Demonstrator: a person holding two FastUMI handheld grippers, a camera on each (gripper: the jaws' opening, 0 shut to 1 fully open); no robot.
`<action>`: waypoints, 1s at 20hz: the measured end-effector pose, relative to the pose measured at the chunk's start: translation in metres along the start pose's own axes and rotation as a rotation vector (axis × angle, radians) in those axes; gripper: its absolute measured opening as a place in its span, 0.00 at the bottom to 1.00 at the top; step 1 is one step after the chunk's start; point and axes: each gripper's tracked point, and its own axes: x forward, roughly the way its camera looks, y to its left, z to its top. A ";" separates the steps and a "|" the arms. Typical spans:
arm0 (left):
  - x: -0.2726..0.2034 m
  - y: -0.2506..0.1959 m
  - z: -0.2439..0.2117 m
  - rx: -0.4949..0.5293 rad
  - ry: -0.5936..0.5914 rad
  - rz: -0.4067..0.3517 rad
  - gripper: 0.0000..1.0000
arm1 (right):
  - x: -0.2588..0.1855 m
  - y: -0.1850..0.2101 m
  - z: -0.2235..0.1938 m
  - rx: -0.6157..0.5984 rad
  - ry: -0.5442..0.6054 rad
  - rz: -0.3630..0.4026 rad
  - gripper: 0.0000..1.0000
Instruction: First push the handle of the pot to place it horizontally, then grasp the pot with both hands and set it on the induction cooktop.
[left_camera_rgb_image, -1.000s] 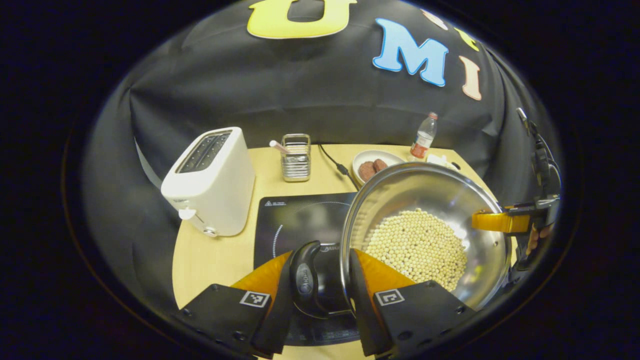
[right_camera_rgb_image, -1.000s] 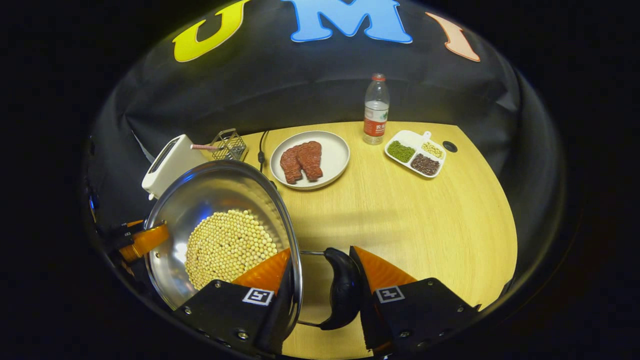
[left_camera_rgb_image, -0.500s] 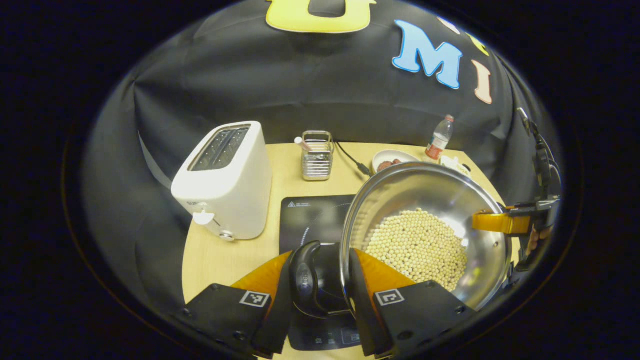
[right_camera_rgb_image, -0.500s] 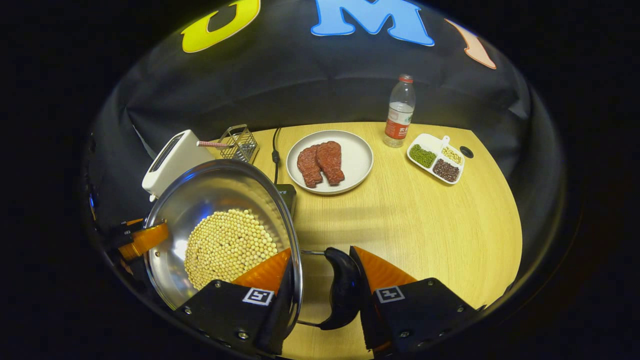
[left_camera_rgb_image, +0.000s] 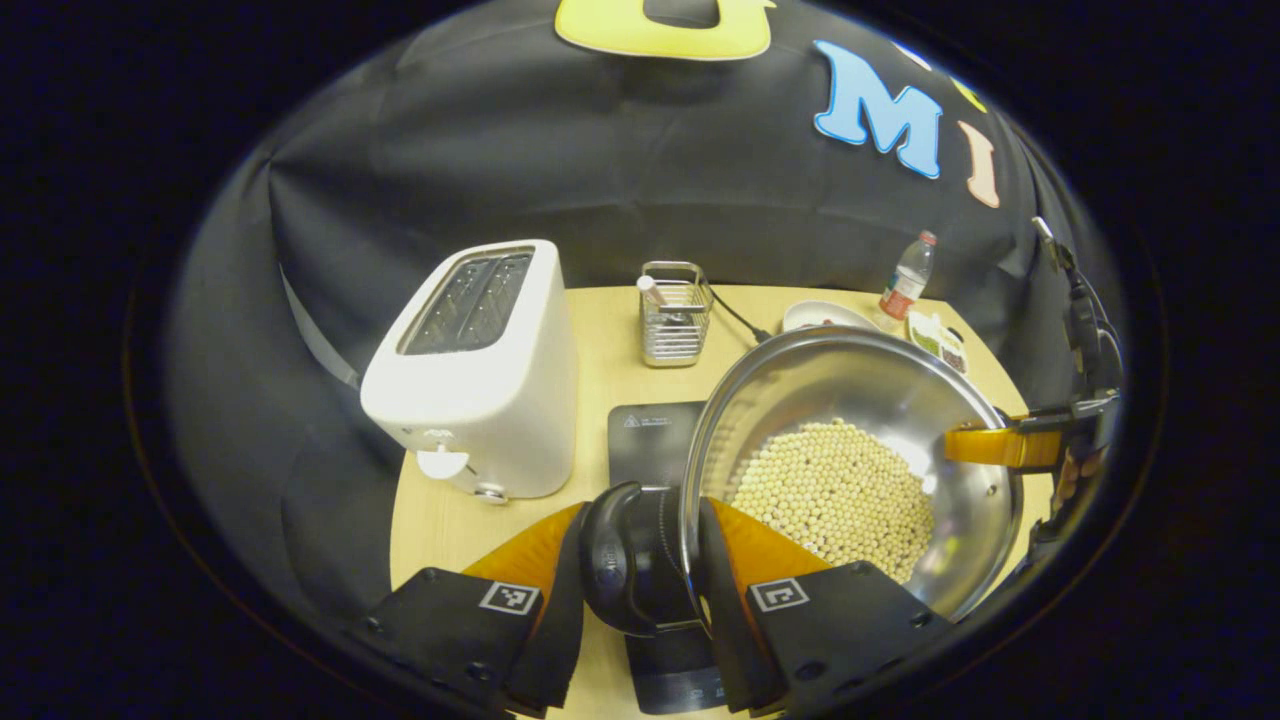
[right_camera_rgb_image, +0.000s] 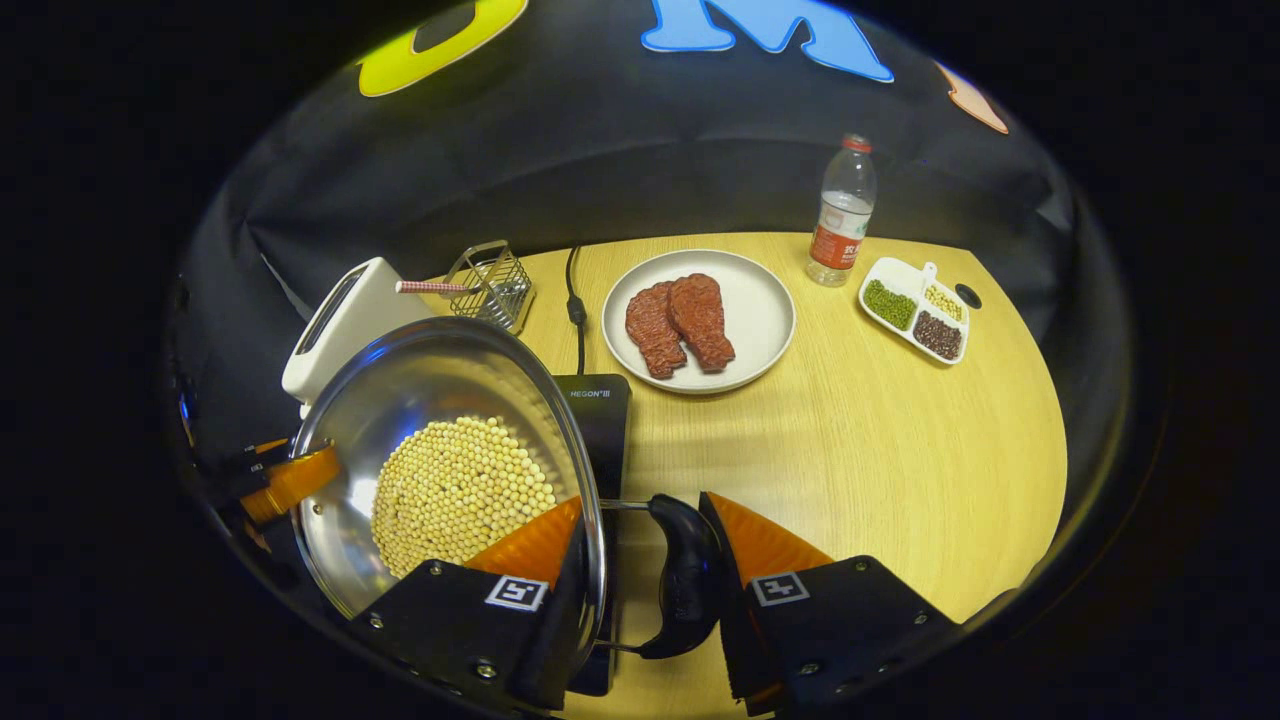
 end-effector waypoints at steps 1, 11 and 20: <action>0.003 0.003 -0.001 -0.005 0.003 0.000 0.59 | 0.004 0.003 0.000 -0.008 0.003 0.001 0.59; 0.037 0.028 0.000 0.017 0.022 -0.012 0.59 | 0.035 0.016 -0.003 0.027 0.020 0.005 0.59; 0.034 0.025 -0.005 0.008 0.027 -0.011 0.59 | 0.041 0.017 -0.003 0.026 0.003 0.011 0.59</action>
